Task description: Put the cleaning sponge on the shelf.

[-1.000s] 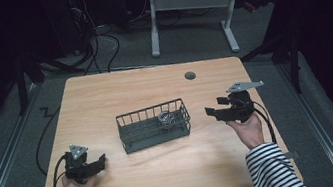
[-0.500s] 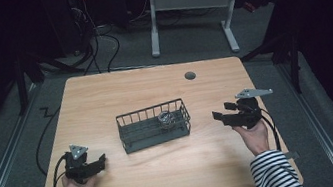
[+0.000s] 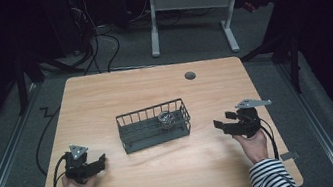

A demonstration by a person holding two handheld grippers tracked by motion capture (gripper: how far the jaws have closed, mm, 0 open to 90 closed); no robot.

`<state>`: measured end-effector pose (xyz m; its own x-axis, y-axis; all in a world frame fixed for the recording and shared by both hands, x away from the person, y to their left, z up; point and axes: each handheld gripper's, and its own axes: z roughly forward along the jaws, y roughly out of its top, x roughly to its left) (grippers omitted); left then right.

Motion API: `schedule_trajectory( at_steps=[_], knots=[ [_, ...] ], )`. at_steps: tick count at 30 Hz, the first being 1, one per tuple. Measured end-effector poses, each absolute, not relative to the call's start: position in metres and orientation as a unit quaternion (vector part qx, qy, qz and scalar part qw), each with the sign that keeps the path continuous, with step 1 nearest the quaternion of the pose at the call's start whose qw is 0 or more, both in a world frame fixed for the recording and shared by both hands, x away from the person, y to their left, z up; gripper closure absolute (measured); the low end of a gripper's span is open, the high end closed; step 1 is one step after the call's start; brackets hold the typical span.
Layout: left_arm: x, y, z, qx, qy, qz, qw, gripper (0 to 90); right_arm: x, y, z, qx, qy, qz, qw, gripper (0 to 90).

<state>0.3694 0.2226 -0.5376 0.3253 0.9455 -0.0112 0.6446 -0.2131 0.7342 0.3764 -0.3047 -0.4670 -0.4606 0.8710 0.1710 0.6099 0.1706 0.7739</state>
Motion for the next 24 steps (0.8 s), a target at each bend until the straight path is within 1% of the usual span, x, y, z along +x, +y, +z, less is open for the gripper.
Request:
schedule_trajectory(
  at_steps=[11, 24],
  knots=[
    [0.369, 0.223, -0.538, 0.745, 0.533, 0.228, 0.330, 21.3, 0.375, -0.302, -0.489, 0.503, 0.751, 0.393, 0.167, 33.2],
    [0.369, 0.223, -0.538, 0.745, 0.534, 0.228, 0.330, 21.4, 0.376, -0.297, -0.521, 0.510, 0.762, 0.351, 0.191, 33.1]
  ],
)
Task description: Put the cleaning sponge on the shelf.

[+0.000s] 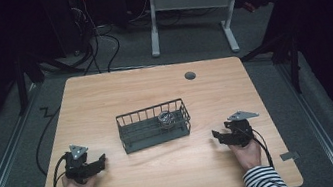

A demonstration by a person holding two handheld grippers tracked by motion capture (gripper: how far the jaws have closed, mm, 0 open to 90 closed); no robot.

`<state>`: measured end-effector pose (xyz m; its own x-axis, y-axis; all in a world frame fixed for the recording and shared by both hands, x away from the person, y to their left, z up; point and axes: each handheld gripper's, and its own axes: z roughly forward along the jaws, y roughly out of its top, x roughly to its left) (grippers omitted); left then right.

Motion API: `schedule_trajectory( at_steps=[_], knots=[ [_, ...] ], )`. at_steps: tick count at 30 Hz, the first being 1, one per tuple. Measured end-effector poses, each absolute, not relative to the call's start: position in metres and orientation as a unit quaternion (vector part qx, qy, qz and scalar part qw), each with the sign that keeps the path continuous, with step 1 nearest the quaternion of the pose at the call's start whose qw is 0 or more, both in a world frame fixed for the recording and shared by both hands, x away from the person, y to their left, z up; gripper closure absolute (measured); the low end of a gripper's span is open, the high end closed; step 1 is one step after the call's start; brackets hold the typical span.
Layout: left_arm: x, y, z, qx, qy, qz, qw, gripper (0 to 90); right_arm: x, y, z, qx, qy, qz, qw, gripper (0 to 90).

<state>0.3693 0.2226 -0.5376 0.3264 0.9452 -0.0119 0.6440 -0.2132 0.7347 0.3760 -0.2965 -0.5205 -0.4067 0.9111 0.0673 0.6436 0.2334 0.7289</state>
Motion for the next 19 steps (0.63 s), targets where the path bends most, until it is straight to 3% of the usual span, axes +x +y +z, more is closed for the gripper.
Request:
schedule_trajectory(
  at_steps=[6, 9, 19],
  knots=[
    [0.369, 0.223, -0.538, 0.745, 0.533, 0.229, 0.330, 21.4, 0.375, -0.295, -0.529, 0.508, 0.767, 0.337, 0.198, 33.0],
    [0.369, 0.223, -0.538, 0.745, 0.533, 0.229, 0.330, 21.4, 0.373, -0.293, -0.531, 0.498, 0.773, 0.324, 0.222, 33.0],
    [0.369, 0.222, -0.538, 0.744, 0.534, 0.229, 0.330, 21.5, 0.373, -0.293, -0.531, 0.499, 0.773, 0.324, 0.223, 32.8]
  ],
)
